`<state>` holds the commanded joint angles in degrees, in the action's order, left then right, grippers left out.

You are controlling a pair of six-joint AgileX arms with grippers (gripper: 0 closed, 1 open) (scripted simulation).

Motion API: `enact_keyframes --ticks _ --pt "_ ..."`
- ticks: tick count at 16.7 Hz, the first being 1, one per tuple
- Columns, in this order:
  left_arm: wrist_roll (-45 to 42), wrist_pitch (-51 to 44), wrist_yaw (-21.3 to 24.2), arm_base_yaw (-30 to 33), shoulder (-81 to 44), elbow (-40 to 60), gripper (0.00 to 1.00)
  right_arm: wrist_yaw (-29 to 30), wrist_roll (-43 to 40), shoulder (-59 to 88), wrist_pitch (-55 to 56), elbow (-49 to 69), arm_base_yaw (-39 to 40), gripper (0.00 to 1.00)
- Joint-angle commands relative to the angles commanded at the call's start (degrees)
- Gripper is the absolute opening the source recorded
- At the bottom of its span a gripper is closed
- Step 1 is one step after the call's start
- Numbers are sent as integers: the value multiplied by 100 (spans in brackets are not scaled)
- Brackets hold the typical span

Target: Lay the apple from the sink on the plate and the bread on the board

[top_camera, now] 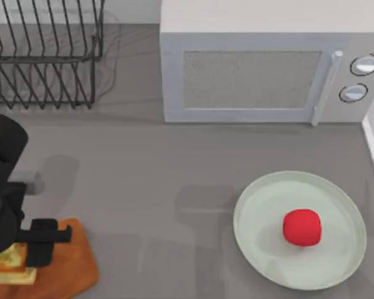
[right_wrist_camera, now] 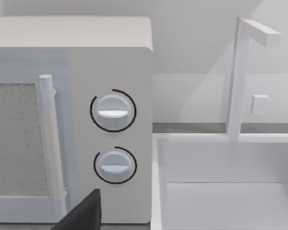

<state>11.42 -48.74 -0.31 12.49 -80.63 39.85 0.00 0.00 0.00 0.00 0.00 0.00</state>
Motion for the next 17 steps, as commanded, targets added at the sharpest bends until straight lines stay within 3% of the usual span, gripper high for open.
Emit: enact_keyframes --ticks 6,17 --pt "-3 211 2 0 -77 -132 0 0 0 0 0 0 0 100" --pt "-3 211 2 0 -77 -132 83 0 0 0 0 0 0 100"
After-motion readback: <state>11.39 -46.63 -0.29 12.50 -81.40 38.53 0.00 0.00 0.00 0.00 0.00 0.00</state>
